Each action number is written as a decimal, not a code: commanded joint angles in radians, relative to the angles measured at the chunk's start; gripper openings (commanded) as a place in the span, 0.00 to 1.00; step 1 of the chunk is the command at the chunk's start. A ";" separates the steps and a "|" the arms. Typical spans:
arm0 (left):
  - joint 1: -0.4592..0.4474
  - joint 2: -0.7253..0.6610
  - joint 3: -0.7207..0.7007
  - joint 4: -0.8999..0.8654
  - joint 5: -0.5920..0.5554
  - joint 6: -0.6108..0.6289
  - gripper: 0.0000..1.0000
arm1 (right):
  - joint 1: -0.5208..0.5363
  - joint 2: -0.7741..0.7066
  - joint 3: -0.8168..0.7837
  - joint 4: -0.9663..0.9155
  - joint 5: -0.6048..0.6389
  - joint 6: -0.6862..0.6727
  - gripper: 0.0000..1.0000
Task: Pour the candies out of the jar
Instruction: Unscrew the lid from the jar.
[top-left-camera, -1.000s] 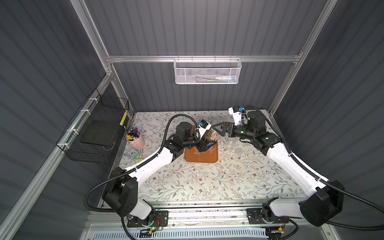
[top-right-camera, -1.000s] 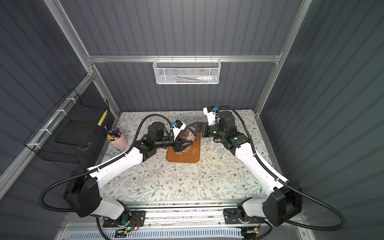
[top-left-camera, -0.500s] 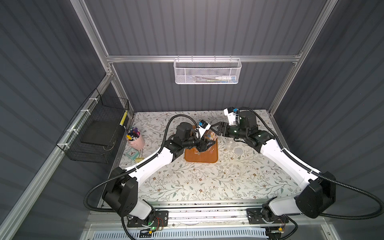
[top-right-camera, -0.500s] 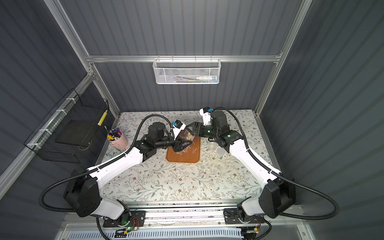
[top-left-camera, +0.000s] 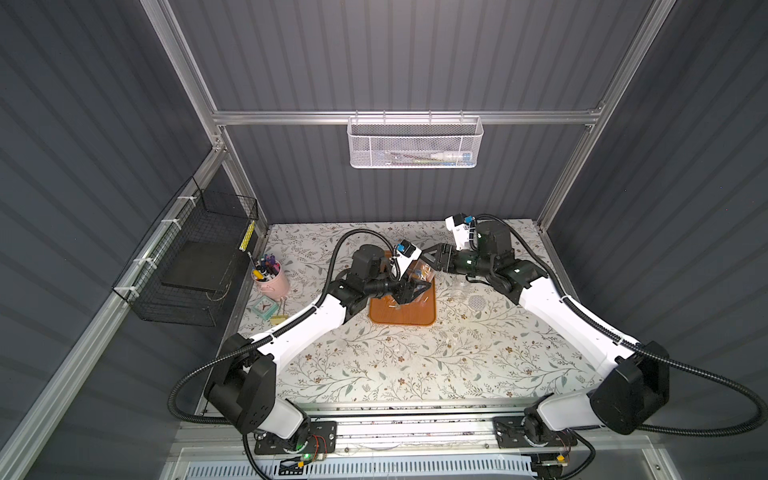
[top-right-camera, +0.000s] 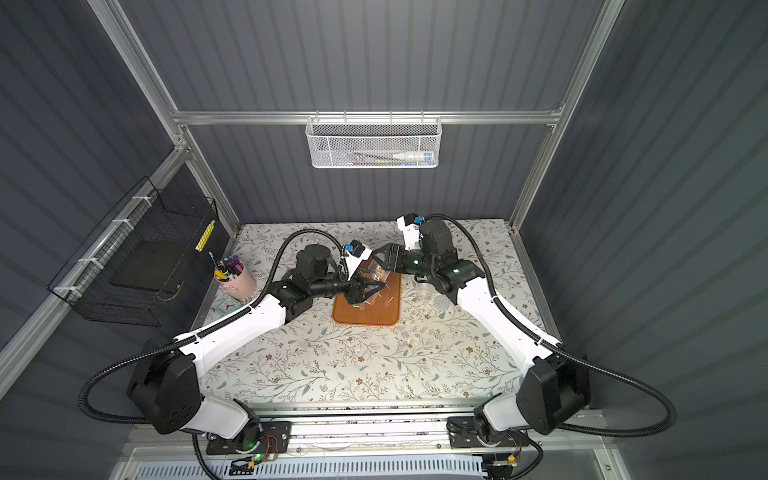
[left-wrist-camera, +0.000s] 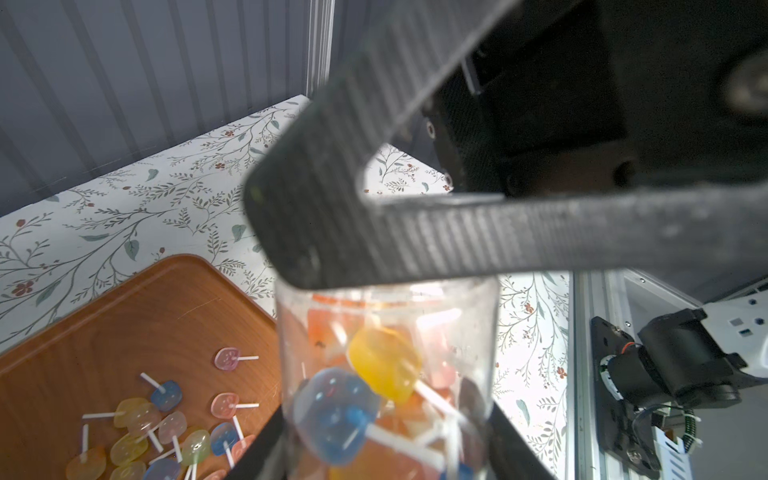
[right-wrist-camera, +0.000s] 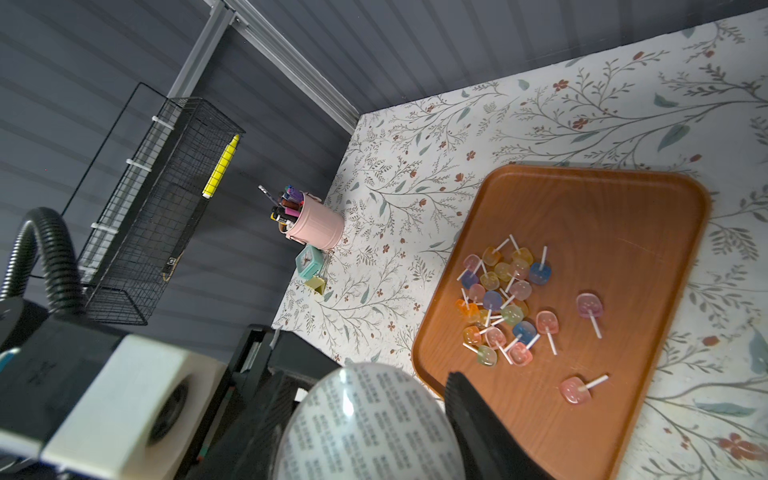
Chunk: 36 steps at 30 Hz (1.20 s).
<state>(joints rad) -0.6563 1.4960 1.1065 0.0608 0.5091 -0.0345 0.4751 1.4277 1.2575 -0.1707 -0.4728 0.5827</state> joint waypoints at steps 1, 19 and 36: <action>-0.007 -0.015 0.006 0.078 0.252 -0.006 0.00 | -0.022 -0.024 -0.007 0.143 -0.176 -0.038 0.47; 0.009 0.023 0.048 0.032 0.329 -0.014 0.00 | -0.053 -0.079 -0.016 0.161 -0.314 -0.124 0.61; -0.002 0.001 0.039 -0.032 0.019 0.049 0.00 | 0.008 -0.030 0.036 -0.062 0.061 -0.074 0.75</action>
<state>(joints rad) -0.6468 1.5074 1.1358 0.0216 0.5697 -0.0128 0.4633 1.3735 1.2556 -0.2050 -0.4599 0.4946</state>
